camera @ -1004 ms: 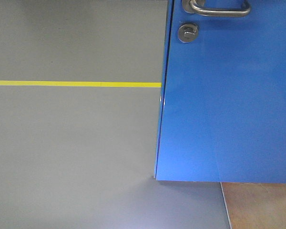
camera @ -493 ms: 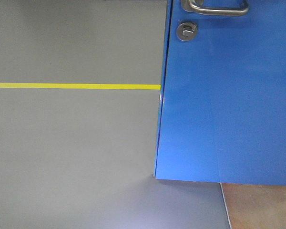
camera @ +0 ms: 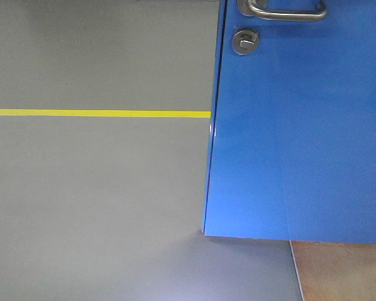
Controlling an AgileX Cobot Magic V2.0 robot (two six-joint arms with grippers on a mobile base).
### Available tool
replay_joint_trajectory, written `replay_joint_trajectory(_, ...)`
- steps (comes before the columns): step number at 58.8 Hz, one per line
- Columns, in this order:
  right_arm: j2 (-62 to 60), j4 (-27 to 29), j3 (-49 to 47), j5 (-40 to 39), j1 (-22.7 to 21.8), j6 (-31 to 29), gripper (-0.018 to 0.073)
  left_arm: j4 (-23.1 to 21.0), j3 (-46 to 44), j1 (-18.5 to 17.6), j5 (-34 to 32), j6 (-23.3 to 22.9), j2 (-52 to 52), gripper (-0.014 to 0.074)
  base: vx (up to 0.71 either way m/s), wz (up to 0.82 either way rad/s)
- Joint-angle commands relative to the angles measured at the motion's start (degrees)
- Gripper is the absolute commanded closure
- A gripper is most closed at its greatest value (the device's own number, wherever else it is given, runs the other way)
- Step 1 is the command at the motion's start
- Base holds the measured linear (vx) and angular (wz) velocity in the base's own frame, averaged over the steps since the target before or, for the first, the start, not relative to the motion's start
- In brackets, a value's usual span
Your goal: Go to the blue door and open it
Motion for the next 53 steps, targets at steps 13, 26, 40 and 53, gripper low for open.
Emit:
replay_joint_trajectory(13,-6.74,-19.60,-1.73,1.42,-0.27,-3.24,0.0561,-0.10,-1.11,-0.41,-4.78,-0.37,-0.80,0.0524,0.00,0.00)
replay_joint_trajectory(26,-13.93,-49.09,-1.73,16.71,-0.27,-5.65,0.0561,-0.10,-1.11,-0.41,-4.78,-0.37,-0.80,0.0524,0.00,0.00)
replay_joint_trajectory(40,-24.99,-66.71,5.68,24.20,-0.34,-0.65,0.0561,-0.10,-1.11,-0.41,-4.78,-0.37,-0.80,0.0524,0.00,0.00)
replay_joint_trajectory(53,-45.86,-67.46,37.11,2.86,-0.28,-0.57,0.0561,-0.10,-1.11,-0.41,-4.78,-0.37,-0.80,0.0524,0.00,0.00)
